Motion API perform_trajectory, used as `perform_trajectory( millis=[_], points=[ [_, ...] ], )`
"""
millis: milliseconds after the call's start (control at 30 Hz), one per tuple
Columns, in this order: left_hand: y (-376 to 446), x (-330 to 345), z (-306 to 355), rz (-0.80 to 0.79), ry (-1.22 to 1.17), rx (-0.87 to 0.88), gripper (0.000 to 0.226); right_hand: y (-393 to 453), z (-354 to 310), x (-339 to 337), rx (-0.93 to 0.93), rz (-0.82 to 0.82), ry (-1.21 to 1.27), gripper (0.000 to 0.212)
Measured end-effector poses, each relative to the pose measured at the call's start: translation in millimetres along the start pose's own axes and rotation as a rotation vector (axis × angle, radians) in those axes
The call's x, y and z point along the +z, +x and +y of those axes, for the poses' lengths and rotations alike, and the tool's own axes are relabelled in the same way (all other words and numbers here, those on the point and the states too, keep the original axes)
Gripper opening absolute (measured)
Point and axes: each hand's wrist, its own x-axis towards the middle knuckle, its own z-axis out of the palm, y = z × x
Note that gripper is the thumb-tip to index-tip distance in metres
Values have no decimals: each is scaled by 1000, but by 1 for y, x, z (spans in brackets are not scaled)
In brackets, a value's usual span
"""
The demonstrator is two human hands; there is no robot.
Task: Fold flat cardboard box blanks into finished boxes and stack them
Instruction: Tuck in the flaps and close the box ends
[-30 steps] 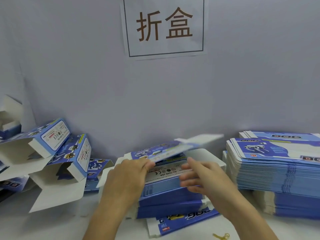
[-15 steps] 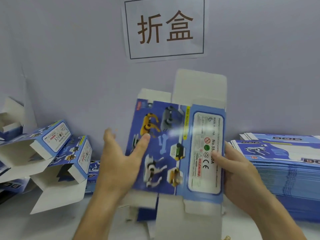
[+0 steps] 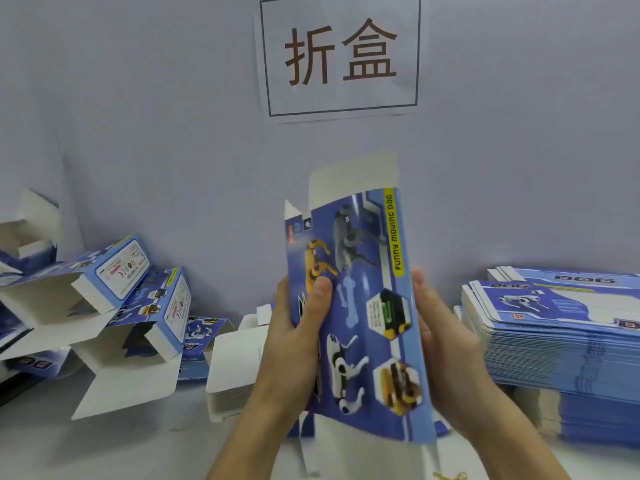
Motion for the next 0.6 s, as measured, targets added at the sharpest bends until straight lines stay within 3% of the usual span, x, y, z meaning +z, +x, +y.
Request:
perform_trajectory(
  millis=[67,133,167,200,233,300,367,467,600],
  points=[
    [-3,3,-6,34,-10,78,65,7,-3,-1,-138,-23,109,55],
    [-5,10,-13,-23,43,143,64,4,-3,3,-217,-57,-58,86],
    [-5,12,-14,-87,60,147,60,11,-5,3,-208,62,-164,119],
    [-7,13,-14,-146,65,147,50,14,1,-2,-215,48,-268,141],
    [-8,11,-14,-184,63,134,37,17,11,-5,-242,129,-267,80],
    [-8,3,-9,-201,6,83,25,20,19,-8,-267,194,-356,71],
    [-6,-1,-1,-138,-61,99,41,21,24,-3,-263,212,-391,73],
    [-2,0,11,-15,40,321,68,24,35,6,-384,120,-374,84],
    [-2,-1,14,65,125,352,52,23,31,13,-397,-56,-223,67]
  ],
)
